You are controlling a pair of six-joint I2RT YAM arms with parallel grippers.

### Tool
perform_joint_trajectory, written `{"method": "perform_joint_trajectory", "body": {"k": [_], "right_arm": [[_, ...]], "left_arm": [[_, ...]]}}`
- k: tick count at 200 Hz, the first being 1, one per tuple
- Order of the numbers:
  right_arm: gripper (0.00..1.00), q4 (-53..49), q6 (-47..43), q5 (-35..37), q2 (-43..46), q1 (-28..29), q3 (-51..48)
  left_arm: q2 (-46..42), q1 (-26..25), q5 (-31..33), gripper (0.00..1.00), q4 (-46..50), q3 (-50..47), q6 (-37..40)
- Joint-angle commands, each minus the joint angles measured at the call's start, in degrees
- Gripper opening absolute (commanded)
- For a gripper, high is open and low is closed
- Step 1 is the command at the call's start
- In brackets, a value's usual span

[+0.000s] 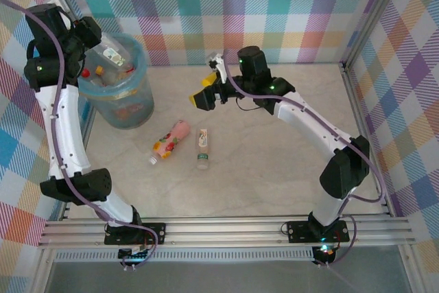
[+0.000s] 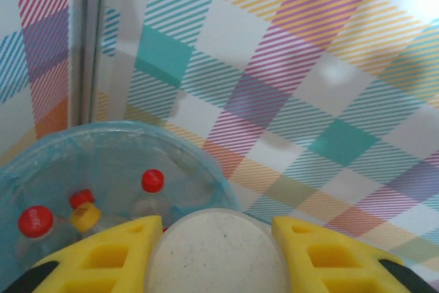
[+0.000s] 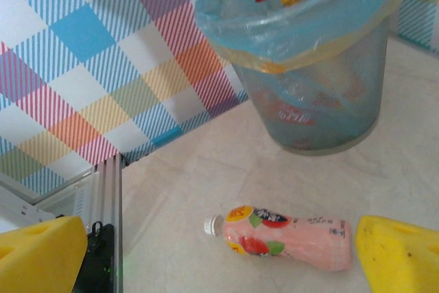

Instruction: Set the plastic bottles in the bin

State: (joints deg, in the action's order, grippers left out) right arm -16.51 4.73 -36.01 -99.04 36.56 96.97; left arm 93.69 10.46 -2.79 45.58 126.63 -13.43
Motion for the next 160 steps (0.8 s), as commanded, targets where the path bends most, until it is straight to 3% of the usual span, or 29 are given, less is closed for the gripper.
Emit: {"method": "perform_joint_trajectory", "body": {"k": [1, 40, 83, 160], "right_arm": [[1.0, -1.4, 1.2, -1.0, 0.2, -0.3, -0.1], [1.0, -2.2, 1.3, 0.0, 1.5, -0.3, -2.4], [1.0, -3.2, 0.4, 0.3, 2.2, -0.3, -2.9], [1.0, -4.4, 0.0, 1.1, 1.8, -0.3, -1.6]], "left_arm": [[3.4, 0.5, 1.4, 0.0, 0.4, 1.0, 5.4], [6.7, 0.5, -2.2, 0.0, -6.6, -2.1, 6.5], [10.6, 0.5, 0.7, 0.0, -10.3, -2.2, 8.7], [17.9, 0.0, -6.0, 0.0, -14.6, -3.1, 7.4]]}}
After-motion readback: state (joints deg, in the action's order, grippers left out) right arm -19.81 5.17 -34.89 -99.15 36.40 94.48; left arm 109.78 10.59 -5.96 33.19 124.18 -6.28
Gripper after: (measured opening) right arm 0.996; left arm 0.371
